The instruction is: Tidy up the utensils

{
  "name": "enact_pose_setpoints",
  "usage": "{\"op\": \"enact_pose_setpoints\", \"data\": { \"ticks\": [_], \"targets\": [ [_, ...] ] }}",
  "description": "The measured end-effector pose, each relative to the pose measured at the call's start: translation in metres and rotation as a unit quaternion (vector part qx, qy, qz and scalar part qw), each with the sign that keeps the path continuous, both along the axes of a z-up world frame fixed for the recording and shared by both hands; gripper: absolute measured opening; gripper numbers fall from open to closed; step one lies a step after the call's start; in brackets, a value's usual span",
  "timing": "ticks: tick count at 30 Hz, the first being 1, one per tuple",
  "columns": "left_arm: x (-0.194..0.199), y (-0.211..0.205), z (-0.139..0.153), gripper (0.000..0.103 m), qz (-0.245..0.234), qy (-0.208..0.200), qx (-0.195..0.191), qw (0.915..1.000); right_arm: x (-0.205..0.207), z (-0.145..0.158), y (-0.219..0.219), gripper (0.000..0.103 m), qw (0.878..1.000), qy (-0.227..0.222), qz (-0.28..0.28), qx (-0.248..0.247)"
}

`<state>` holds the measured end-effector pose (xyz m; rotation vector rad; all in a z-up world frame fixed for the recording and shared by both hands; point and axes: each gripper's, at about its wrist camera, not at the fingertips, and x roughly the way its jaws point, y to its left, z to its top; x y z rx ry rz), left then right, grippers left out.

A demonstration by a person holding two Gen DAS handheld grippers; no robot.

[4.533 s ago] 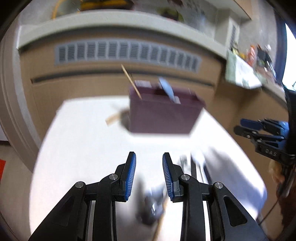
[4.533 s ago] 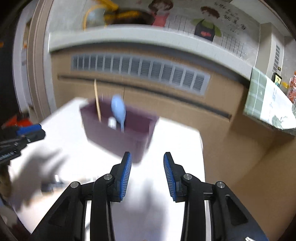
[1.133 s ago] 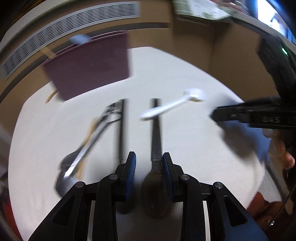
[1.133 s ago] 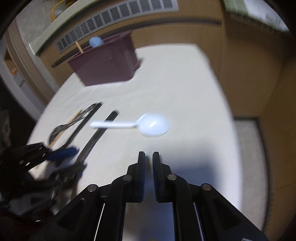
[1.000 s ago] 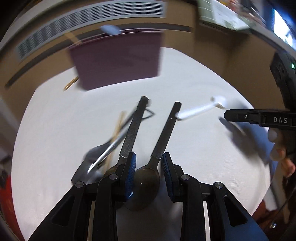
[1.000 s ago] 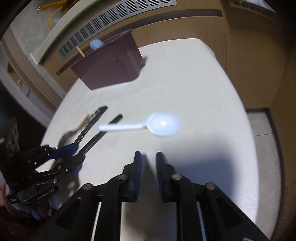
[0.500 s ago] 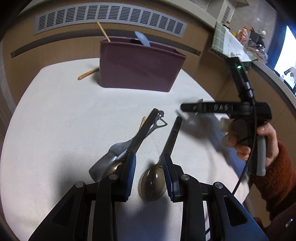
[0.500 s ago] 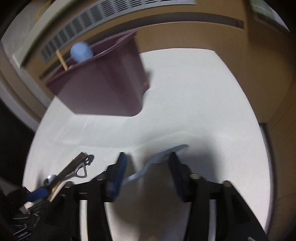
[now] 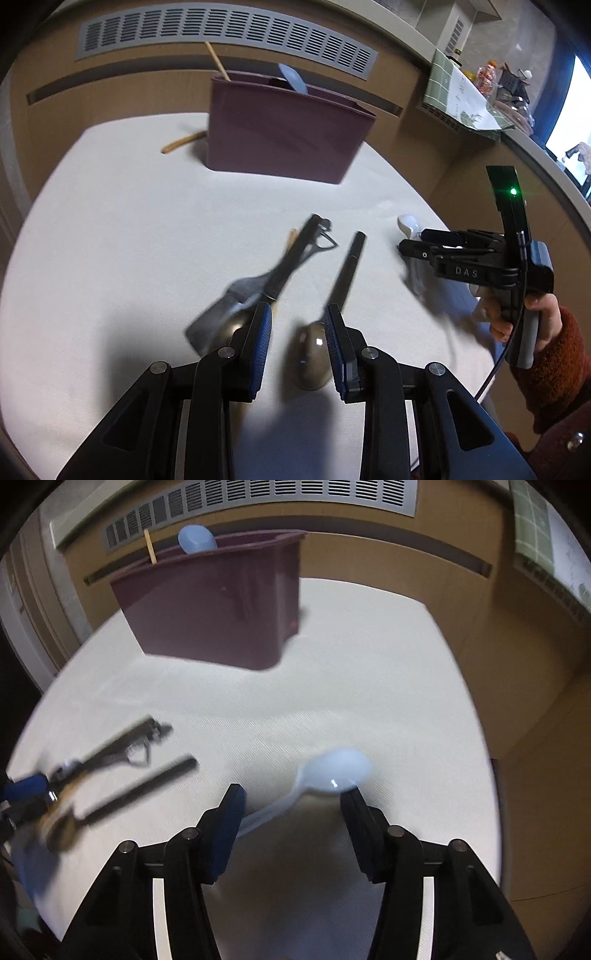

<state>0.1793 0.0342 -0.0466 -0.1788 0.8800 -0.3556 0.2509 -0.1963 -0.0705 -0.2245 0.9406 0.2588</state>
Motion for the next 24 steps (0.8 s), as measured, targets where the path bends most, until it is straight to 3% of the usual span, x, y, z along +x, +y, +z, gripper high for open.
{"op": "enact_pose_setpoints", "data": {
  "ticks": [7,13,14,15,20,24],
  "targets": [
    [-0.001,-0.023,-0.008,0.031,-0.033,0.014,0.001,0.9994,-0.001,0.002,-0.023,0.050,0.999,0.006,-0.038,0.014],
    [-0.005,-0.029,0.002,0.031,-0.046,-0.004,0.019,0.9987,0.026,0.000,-0.010,0.048,0.997,-0.021,-0.064,0.023],
    [-0.004,-0.030,0.004,0.031,-0.049,-0.006,0.030,0.9984,0.026,0.001,-0.005,0.033,0.998,-0.029,-0.058,0.018],
    [-0.002,-0.032,0.005,0.031,-0.054,-0.009,0.041,0.9977,0.025,0.002,-0.001,0.031,0.998,-0.034,-0.047,0.010],
    [0.019,-0.051,0.003,0.031,-0.111,0.005,0.079,0.9907,-0.008,0.027,0.005,0.030,0.996,-0.093,0.007,0.019],
    [0.046,-0.078,0.000,0.030,-0.150,0.015,0.123,0.9809,-0.032,0.044,-0.007,0.031,0.992,-0.115,0.016,0.047]
  ]
}}
